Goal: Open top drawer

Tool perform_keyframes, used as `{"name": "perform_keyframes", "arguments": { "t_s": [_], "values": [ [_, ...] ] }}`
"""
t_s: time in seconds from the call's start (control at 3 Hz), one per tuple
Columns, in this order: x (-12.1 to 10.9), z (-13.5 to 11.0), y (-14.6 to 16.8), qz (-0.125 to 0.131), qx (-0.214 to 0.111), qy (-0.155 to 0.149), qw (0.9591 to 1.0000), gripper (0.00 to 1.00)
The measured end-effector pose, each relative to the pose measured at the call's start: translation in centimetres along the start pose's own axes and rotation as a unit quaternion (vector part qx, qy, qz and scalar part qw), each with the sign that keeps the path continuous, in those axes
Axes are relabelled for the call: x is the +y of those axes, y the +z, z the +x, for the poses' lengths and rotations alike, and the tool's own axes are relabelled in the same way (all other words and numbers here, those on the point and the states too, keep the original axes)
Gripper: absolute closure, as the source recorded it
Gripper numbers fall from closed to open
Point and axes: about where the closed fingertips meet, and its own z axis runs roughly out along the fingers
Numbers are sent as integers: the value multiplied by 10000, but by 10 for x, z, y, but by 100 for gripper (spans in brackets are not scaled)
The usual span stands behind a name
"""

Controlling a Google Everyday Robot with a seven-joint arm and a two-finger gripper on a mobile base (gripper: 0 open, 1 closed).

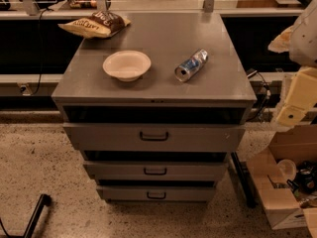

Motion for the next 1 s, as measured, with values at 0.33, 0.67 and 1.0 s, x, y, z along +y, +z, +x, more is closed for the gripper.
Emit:
{"name": "perform_keyframes", "arguments": {
  "t_s": [0.33,0.67,1.0],
  "values": [
    [0,0,0,0,0,0,10000,0],
    [11,-2,25,-278,-172,-31,9995,0],
    [45,-15,41,-228,-426,-114,9988,0]
  ]
}}
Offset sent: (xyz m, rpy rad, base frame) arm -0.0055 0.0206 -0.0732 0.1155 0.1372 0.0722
